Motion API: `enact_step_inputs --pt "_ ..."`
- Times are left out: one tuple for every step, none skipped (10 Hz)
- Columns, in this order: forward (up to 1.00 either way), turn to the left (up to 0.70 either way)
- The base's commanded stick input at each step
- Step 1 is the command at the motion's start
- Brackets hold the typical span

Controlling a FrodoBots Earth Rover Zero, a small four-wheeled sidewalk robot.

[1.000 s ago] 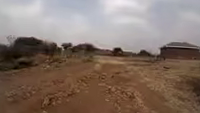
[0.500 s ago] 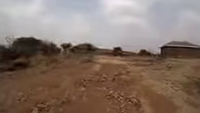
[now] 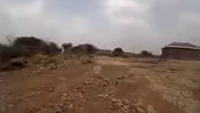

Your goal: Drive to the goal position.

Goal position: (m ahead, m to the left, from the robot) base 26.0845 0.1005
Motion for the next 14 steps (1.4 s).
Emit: enact_step_inputs --pt "0.50 0.00" --pt "0.50 0.00" --pt "0.50 0.00" --pt "0.50 0.00" --pt "0.50 0.00" --pt "0.50 0.00" --pt "0.50 0.00" --pt "0.50 0.00" --pt "0.50 0.00" --pt "0.50 0.00" --pt "0.50 0.00" --pt "0.50 0.00" --pt "0.50 0.00" --pt "0.50 -0.23"
